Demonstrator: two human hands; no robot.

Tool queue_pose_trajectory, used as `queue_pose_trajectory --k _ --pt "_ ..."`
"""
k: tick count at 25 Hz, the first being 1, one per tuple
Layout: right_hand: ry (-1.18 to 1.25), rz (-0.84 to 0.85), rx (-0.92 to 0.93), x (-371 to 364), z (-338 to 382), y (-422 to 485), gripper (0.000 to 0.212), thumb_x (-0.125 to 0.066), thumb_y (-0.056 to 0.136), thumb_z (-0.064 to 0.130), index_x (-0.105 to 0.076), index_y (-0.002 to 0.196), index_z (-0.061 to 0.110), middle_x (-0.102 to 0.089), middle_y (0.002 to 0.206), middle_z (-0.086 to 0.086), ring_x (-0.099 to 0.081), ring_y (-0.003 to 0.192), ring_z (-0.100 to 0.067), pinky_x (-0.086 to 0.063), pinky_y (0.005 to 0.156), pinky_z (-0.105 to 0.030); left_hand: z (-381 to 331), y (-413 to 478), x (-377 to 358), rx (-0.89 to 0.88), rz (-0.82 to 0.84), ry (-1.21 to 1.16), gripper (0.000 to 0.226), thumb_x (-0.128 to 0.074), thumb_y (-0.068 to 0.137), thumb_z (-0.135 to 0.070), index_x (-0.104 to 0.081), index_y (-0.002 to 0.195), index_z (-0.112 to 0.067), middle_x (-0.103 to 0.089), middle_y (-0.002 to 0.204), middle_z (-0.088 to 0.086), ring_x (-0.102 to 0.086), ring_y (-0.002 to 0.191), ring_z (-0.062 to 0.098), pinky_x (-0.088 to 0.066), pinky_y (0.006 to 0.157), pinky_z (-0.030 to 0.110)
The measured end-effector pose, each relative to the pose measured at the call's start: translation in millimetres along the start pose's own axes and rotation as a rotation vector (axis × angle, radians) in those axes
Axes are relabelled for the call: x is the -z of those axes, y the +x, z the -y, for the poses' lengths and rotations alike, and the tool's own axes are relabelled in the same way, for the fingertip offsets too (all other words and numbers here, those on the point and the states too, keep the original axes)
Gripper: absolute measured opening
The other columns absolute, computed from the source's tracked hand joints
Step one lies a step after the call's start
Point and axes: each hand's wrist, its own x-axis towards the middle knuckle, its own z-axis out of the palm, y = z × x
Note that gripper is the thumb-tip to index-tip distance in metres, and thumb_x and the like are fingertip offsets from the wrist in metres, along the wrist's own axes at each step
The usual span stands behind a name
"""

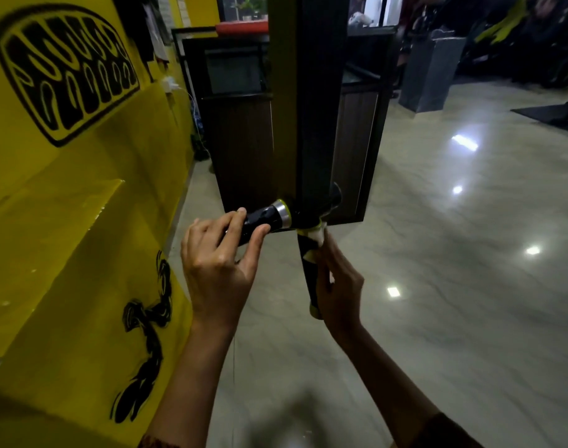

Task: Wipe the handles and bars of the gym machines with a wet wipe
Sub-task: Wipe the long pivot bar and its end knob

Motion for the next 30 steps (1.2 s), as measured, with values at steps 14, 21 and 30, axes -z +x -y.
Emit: queue_pose_trajectory --k 14,21,30 --pt "0.113 0.085 -0.131 0.3 -11.9 26.7 0.023 -0.041 0.091 0.022 -0.060 0.094 0.010 -0.059 0.073 -0.010 -0.056 0.068 -0.007 -0.044 0.059 -0.017 2.6 0.1 -2.9 -0.020 -0.023 0.009 0.034 -0.066 0.083 -0.031 -0.069 0.100 -0.001 -0.070 0.091 0.013 -0.048 0.089 0.020 -0.044 0.080 0.041" --pt "-0.064 0.205 -0.105 38.1 -45.3 -68.0 0.040 -0.054 0.083 0.009 -0.053 0.124 0.008 -0.069 0.095 -0.005 -0.062 0.086 0.001 -0.051 0.074 -0.009 3.4 0.5 -5.6 -0.016 -0.031 0.023 0.035 -0.065 0.084 -0.033 -0.070 0.099 -0.002 -0.070 0.090 0.012 -0.047 0.088 0.020 -0.039 0.080 0.037" --pt "-0.439 0.222 0.503 11.5 -0.4 -14.7 0.041 -0.052 0.084 -0.012 -0.051 0.123 -0.003 -0.051 0.131 -0.019 -0.043 0.129 -0.032 -0.040 0.106 -0.042 1.6 0.9 -4.5 -0.024 -0.025 0.009 0.034 -0.066 0.084 -0.031 -0.069 0.100 -0.001 -0.070 0.091 0.013 -0.048 0.089 0.021 -0.038 0.078 0.035"
